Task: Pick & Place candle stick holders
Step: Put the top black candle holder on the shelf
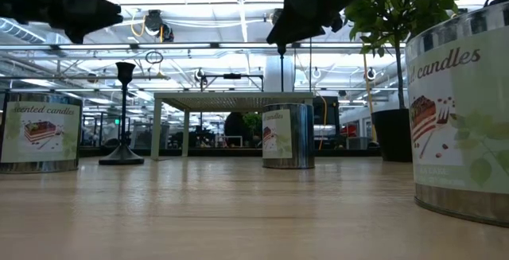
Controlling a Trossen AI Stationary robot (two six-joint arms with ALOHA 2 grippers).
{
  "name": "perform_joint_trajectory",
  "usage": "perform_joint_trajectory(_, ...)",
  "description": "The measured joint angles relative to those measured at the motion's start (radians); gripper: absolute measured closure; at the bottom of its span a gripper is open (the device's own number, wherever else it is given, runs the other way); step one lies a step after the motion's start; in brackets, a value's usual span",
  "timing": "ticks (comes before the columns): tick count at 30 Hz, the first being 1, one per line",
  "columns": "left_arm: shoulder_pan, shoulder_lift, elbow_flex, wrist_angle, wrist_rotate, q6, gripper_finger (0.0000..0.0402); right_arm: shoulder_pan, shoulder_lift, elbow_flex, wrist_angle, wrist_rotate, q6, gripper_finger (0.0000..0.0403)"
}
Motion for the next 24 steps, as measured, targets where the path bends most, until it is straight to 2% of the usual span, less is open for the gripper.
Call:
perform_joint_trajectory(4,0.000,0.111,0.079,-0.110,-0.044,-0.042,0.0250,0.007,0.000,0.000,0.006,0.000,-0.003,0.0259)
perform_joint_trajectory(11,0.000,0.280,0.162,-0.119,-0.061,0.004,0.0246,0.007,0.000,0.000,0.006,0.000,0.000,0.0260)
perform_joint_trajectory(17,0.000,0.355,0.226,-0.171,-0.062,0.004,0.0200,0.007,0.000,0.000,0.005,0.000,0.000,0.0258)
perform_joint_trajectory(24,0.000,0.400,0.229,-0.269,-0.062,-0.004,0.0148,0.007,0.000,0.000,0.005,0.000,0.000,0.0259)
